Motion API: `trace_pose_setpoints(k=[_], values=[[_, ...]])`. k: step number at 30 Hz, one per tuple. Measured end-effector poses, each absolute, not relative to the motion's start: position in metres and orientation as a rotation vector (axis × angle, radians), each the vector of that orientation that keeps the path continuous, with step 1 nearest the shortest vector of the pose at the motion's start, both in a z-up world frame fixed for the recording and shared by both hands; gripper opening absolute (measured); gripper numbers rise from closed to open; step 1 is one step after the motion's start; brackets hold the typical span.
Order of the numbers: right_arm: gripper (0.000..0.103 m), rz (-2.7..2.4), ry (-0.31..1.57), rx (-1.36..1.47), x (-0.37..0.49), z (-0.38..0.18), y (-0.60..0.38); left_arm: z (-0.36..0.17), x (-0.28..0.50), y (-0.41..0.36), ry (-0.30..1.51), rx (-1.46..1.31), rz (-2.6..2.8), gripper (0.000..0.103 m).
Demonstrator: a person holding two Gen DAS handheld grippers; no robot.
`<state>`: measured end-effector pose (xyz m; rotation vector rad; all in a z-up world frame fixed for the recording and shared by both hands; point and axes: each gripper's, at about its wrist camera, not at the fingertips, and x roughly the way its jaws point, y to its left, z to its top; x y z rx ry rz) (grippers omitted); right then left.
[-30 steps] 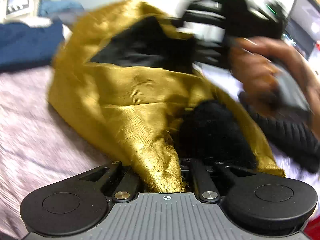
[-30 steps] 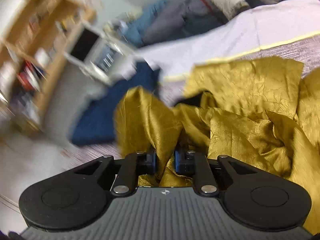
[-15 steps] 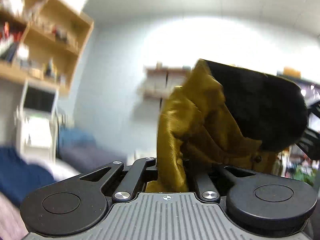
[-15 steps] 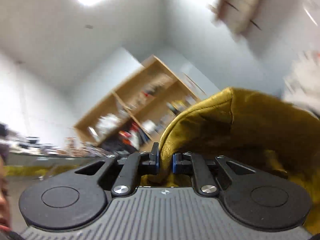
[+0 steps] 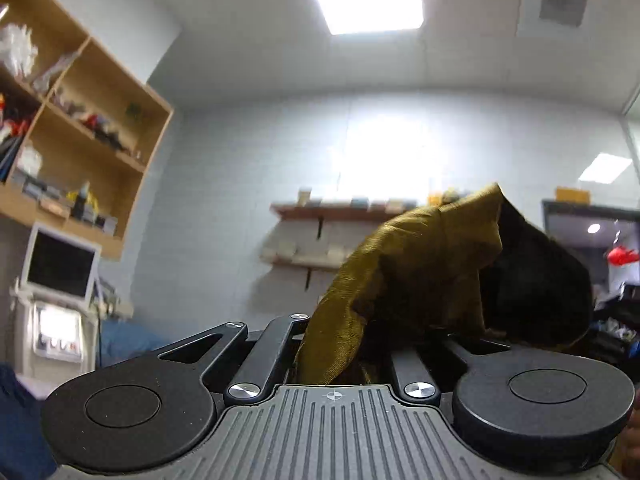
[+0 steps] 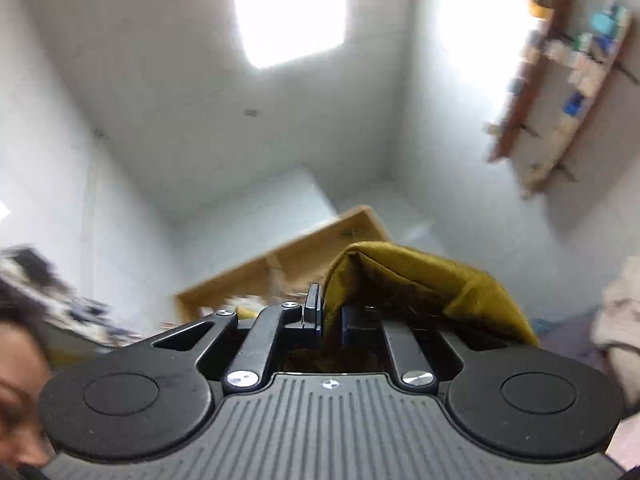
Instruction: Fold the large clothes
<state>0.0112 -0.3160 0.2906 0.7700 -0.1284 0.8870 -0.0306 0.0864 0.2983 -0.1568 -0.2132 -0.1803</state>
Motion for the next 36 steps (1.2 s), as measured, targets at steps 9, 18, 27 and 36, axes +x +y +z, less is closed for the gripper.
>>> trace_pose_setpoints(k=[9, 18, 27, 36], values=[[0.057, 0.317, 0.475, 0.626, 0.163, 0.101, -0.279, 0.101, 0.139, 0.064, 0.452, 0.071, -0.128, 0.103], [0.076, 0.200, 0.737, 0.724, 0.067, -0.038, -0.299, 0.030, 0.088, 0.156, 0.630, 0.035, 0.033, 0.103], [0.087, 0.198, 0.690, 0.633, -0.019, 0.005, -0.323, 0.064, -0.013, 0.225, 0.564, -0.029, 0.217, 0.103], [0.087, 0.305, 0.762, 0.484, -0.075, 0.005, -0.264, 0.022, -0.073, 0.142, 0.730, -0.042, -0.043, 0.103]])
